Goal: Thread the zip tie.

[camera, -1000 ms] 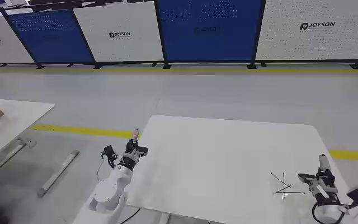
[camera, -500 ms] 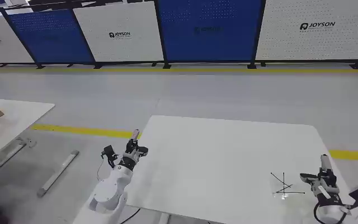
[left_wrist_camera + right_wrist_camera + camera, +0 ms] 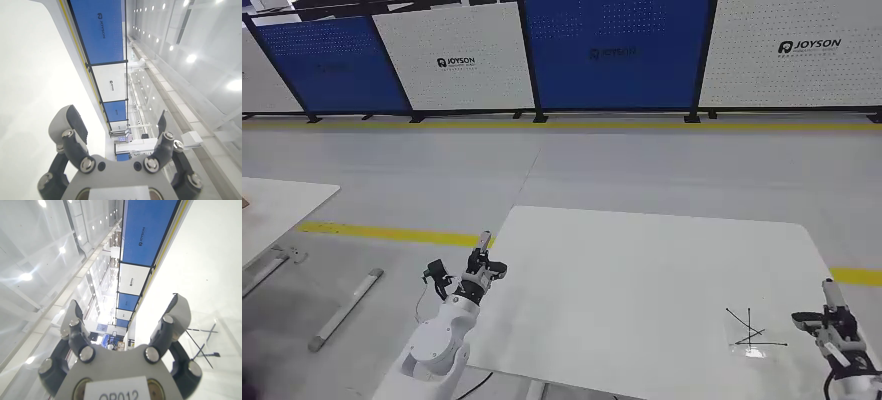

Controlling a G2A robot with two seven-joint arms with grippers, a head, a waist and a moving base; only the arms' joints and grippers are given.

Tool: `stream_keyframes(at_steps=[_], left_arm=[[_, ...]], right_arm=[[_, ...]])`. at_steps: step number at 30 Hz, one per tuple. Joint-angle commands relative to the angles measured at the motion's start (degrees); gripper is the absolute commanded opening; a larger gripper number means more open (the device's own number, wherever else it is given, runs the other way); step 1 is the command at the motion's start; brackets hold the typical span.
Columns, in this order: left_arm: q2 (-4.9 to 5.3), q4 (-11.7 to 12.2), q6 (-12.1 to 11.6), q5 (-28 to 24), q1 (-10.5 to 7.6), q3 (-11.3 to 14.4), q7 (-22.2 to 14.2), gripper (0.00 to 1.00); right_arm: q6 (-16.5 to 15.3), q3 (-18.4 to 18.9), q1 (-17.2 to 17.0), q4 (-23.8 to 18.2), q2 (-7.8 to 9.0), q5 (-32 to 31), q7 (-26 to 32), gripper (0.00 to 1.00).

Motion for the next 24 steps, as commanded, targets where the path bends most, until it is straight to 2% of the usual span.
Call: stream_keyframes(at_steps=[1, 4, 7, 8, 12, 14, 18, 24], left_arm=[[0.00, 0.0, 0.0, 0.0, 0.00, 0.0, 0.0, 1.00], [0.00, 0.0, 0.0, 0.0, 0.00, 0.0, 0.0, 1.00], [0.00, 0.0, 0.0, 0.0, 0.00, 0.0, 0.0, 1.00], [0.00, 0.0, 0.0, 0.0, 0.00, 0.0, 0.0, 1.00], [0.00, 0.0, 0.0, 0.0, 0.00, 0.0, 0.0, 1.00], [0.00, 0.0, 0.0, 0.0, 0.00, 0.0, 0.0, 1.00], [0.00, 0.0, 0.0, 0.0, 0.00, 0.0, 0.0, 1.00], [0.00, 0.0, 0.0, 0.0, 0.00, 0.0, 0.0, 1.00]], right_arm=[[0.0, 0.0, 0.0, 0.0, 0.00, 0.0, 0.0, 1.00], [-0.2, 0.2, 0.1, -0.1, 0.11, -0.2, 1.7, 1.00], [-1.6, 4.9, 0.8, 2.8, 0.95, 0.9, 11.3, 1.00], [-2.3, 6.6, 0.9, 3.7, 1.34, 1.4, 16.3, 1.00], [-2.4, 10.3, 2.1, 6.8, 2.35, 0.5, 26.2, 1.00], [-2.2, 10.9, 2.9, 8.1, 2.64, -1.1, 27.9, 1.00], [-3.0, 9.3, 4.8, 10.8, 3.14, -7.0, 30.8, 1.00], [-3.0, 9.3, 4.8, 10.8, 3.14, -7.0, 30.8, 1.00]])
